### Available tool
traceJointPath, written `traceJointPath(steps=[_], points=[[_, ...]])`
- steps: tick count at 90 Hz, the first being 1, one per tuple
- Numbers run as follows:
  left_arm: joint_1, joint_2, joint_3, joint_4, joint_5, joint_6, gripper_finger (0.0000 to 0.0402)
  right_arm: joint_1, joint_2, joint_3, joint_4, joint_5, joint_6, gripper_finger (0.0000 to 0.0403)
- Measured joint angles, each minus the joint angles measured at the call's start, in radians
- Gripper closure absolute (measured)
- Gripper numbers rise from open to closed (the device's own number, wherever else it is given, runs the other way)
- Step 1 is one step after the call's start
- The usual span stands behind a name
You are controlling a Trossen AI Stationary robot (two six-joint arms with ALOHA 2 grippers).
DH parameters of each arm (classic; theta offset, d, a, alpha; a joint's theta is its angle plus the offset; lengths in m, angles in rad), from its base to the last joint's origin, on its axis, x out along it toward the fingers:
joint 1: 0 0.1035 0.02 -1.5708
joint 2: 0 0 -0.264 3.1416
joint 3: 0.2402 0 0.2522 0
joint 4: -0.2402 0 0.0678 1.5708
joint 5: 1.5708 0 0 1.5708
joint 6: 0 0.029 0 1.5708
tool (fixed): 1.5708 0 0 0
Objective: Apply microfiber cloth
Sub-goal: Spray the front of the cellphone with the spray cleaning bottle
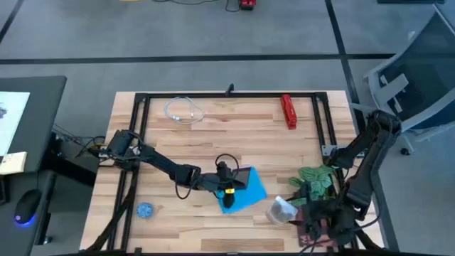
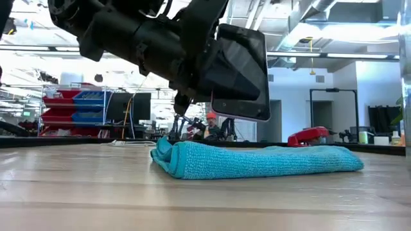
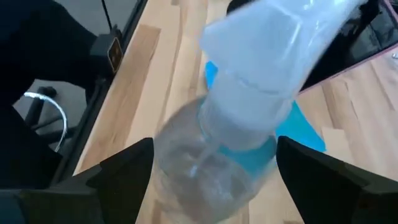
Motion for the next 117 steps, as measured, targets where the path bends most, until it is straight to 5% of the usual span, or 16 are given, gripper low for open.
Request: traceJointPath(steps=[52,93,117], points=[[0.000,0.000,0.000,0.006,0.023,0.018,0.0393,-0.143,-0.013,0.000,0.091,-0.024,-0.159,0.0007],[-0.032,0.000,0.049,0.093,-0.029,0.035,0.0393,-0.190,-0.014,0.000,0.217,-0.058,-0.249,0.0007],[-0.032,0.000,0.264,-0.206,-0.118,0.031,0.0393,-0.188,-0.014,0.000,0.227,-0.078,-0.227,0.0017]])
